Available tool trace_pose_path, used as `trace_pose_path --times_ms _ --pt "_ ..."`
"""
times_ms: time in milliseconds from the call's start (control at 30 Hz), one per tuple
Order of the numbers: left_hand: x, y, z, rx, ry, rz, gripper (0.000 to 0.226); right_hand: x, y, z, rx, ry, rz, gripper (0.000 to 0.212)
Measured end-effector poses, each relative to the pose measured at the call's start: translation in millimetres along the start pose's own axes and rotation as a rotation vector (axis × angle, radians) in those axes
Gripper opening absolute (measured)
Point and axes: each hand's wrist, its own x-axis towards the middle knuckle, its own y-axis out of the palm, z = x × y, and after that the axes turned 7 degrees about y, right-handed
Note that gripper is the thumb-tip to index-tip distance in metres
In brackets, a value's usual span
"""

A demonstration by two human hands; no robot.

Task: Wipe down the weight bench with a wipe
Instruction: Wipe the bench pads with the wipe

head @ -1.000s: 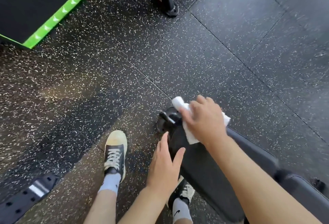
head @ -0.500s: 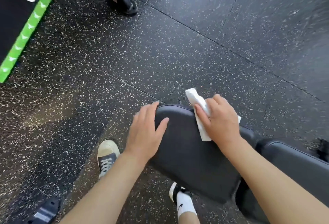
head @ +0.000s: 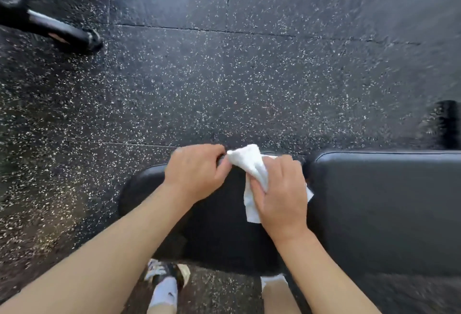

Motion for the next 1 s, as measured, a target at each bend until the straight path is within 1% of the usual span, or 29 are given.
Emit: trace_pose_path --times_ms 100,233,333,400,467,600,667,767,867,933,1000 --pt "0 0 -3 0.03 -0.021 -0.006 0.055 33 5 8 0.043 0.081 -0.096 0.03" --pt "0 -2 -5 0.009 -0.011 -0.022 0.048 69 8 12 0.055 0.248 -0.094 0.031" --pt "-3 -5 -5 -0.003 0.054 0.004 0.045 64 6 12 0.086 0.218 -0.13 0.032" --pt "-4 -7 -4 -0.008 0.132 0.042 0.049 43 4 9 0.08 0.185 -0.173 0.027" --pt "-4 -10 -4 -0.016 0.191 0.065 0.056 3 5 6 0.08 0.21 -0.208 0.021" --pt "-6 -12 -2 -0.011 0.247 0.044 0.064 -97 16 4 0.061 0.323 -0.229 0.027" --pt "-8 -9 0 0.003 0.286 0.036 0.068 -126 24 7 0.023 0.39 -0.258 0.03" --pt "-10 -5 5 0.006 0.414 0.013 0.077 -126 29 15 0.006 0.485 -0.347 0.026" --pt "-10 -3 8 0.036 0.557 -0.006 0.085 -99 26 25 -0.006 0.521 -0.397 0.026" --pt "-9 -3 8 0.063 0.659 0.008 0.086 -74 20 27 -0.003 0.537 -0.399 0.025" --pt "-9 -2 5 0.123 0.77 0.018 0.081 -48 14 27 0.033 0.569 -0.391 0.026"
